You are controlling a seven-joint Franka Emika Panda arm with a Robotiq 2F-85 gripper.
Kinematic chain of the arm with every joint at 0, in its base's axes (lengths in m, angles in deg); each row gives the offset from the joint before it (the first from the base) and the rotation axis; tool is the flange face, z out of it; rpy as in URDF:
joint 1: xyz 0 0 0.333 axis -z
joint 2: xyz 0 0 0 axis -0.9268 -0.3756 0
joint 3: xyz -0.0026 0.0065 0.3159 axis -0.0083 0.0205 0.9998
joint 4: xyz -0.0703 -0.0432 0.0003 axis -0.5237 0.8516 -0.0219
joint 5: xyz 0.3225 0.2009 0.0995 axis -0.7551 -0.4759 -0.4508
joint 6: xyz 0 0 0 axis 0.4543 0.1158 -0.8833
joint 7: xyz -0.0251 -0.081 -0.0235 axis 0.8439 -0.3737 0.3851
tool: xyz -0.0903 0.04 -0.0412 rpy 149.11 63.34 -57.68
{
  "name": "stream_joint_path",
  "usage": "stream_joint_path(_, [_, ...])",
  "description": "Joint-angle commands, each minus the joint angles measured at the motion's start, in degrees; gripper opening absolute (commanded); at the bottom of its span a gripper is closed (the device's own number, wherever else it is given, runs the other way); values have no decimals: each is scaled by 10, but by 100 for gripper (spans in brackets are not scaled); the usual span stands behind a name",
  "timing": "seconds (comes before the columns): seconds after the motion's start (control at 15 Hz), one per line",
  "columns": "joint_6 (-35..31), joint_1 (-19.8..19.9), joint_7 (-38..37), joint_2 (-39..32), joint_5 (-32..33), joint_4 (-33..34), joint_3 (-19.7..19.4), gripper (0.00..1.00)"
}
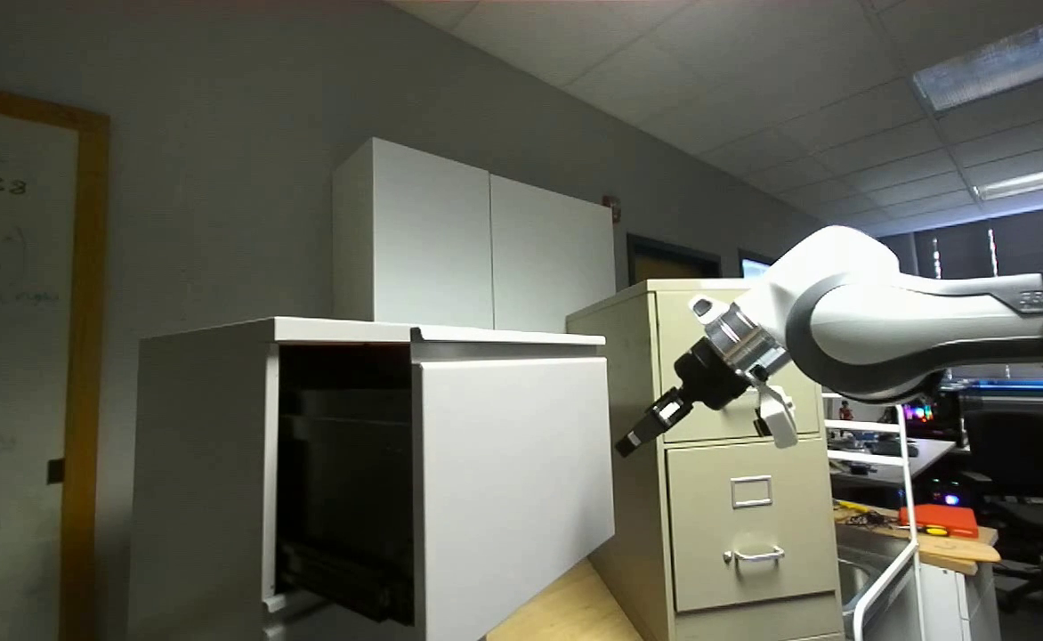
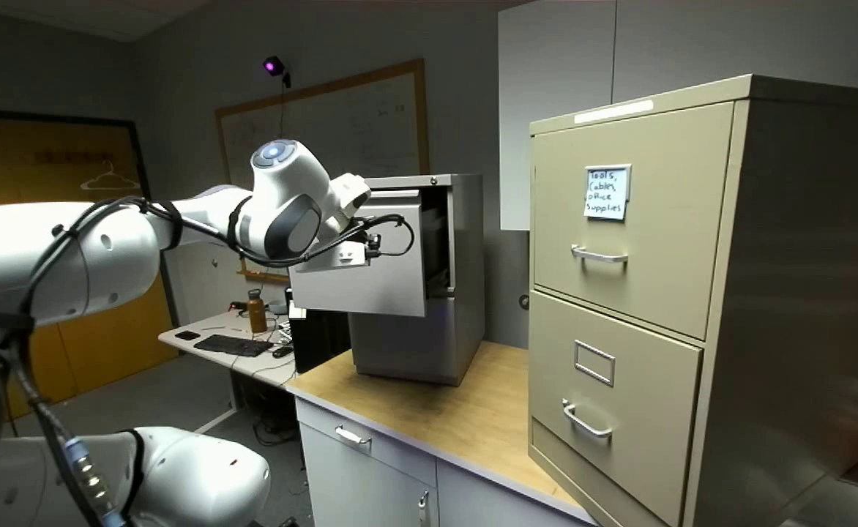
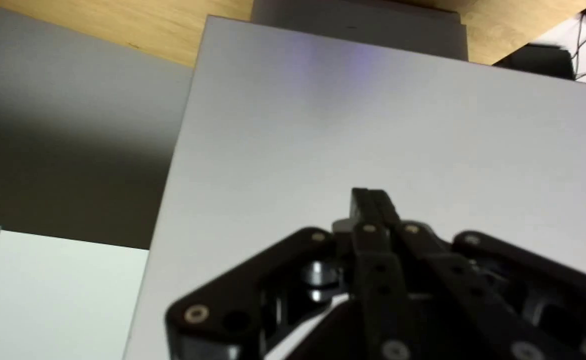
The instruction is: Close the top drawer of the white file cabinet
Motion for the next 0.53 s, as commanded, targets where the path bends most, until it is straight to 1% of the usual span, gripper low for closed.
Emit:
stream_joint_path(0.0, [-12, -29, -1, -52, -19, 46, 6, 1])
stream_joint_path(0.47, [-23, -59, 6, -152, -33, 134, 7, 1])
